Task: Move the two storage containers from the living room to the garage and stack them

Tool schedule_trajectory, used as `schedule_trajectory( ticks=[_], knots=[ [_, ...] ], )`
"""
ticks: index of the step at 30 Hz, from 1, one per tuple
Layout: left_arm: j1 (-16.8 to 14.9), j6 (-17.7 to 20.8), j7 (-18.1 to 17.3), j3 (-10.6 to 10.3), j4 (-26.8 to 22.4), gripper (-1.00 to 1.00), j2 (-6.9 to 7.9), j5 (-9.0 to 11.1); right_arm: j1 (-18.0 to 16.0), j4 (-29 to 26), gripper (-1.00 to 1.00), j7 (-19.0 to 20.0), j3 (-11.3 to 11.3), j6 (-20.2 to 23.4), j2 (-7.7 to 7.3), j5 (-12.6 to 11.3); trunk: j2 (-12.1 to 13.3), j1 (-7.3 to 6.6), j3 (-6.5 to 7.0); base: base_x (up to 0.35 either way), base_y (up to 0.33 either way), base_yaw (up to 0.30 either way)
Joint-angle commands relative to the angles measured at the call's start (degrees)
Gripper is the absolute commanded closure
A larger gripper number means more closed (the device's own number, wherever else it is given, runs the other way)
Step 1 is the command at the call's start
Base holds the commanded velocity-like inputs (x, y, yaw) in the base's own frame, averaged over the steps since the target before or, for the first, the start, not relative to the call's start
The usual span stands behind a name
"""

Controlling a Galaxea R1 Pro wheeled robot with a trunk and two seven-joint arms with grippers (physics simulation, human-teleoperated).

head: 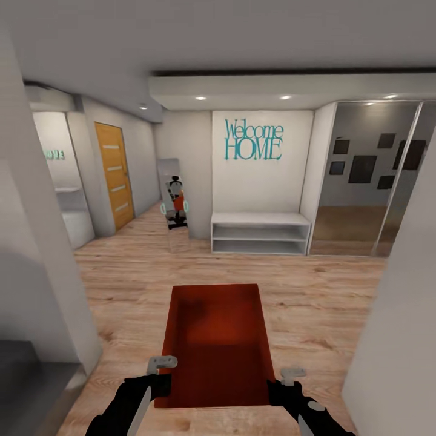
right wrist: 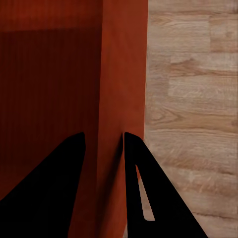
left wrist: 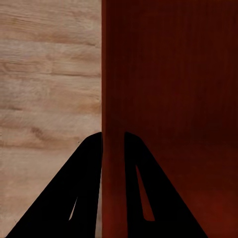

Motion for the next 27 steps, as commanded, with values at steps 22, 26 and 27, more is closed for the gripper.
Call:
schedule_trajectory(
  ticks=[22, 26, 27],
  knots=[
    [-0.04, 0.28, -0.37, 0.36, -0.63, 1.00, 1.03, 0.72, -0.03, 0.19, 1.00, 2.27, 0.28, -0.21, -0.15, -0.53, -0.06, 0.05, -0.06, 0.324, 0.000, 0.129],
    [-0.04, 0.24, -0.37, 0.36, -0.64, 1.00, 1.03, 0.71, -0.03, 0.19, 1.00, 2.26, 0.28, -0.21, -0.14, -0.53, -0.06, 0.05, -0.06, 0.324, 0.000, 0.000],
    [-0.04, 0.23, -0.37, 0.36, -0.63, 1.00, 1.03, 0.70, -0.03, 0.19, 1.00, 2.25, 0.28, -0.21, -0.15, -0.53, -0.06, 0.05, -0.06, 0.324, 0.000, 0.000]
  ],
)
